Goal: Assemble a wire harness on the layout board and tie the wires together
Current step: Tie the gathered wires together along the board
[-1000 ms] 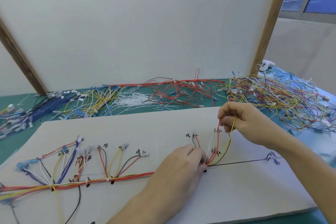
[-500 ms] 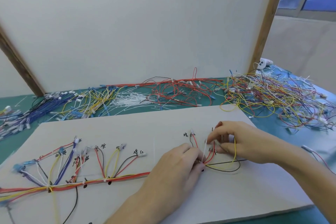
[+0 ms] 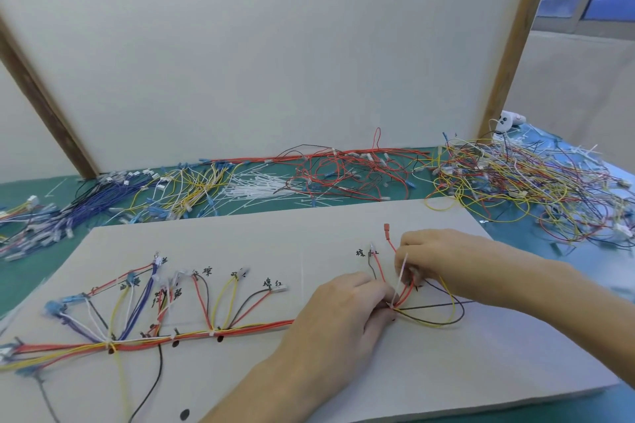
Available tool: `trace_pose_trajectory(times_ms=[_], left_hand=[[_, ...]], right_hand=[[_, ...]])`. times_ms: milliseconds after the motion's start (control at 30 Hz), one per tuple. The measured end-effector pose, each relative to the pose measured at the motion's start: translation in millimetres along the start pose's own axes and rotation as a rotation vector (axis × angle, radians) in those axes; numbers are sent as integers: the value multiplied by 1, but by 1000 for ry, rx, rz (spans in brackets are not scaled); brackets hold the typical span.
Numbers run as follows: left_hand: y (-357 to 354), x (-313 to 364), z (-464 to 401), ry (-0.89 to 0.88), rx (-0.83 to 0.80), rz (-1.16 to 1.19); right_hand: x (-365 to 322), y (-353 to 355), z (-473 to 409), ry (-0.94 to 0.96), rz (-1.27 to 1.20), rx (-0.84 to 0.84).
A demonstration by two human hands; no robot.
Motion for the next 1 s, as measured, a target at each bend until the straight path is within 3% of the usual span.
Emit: trace_pose_trajectory(times_ms=[200, 300, 700, 767, 867, 1000], left_hand=[[2, 0, 0, -3, 11, 29], [2, 1, 1, -12, 22, 33], [5, 2, -1, 2, 46, 67], [4, 0, -2, 14, 45, 68], [4, -2, -2, 30, 38, 85], [4, 1, -1, 28, 43, 84]], right_hand=[[-27, 11, 7, 170, 211, 0], [-47, 29, 17, 232, 309, 159], [-46, 32, 32, 181, 326, 417], [-35, 27, 29, 120, 162, 429], [-3, 17, 33, -101, -382, 513], [0, 14, 28, -137, -737, 416]])
Point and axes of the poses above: each hand's wrist, its own z-axis away from the middle knuckle, its own y-axis out of the back of the hand, x = y × z, the point moved 10 cm from there along -z, towards the middle knuckle, and after that the axes turned 14 degrees about y, right-handed, at the moved point
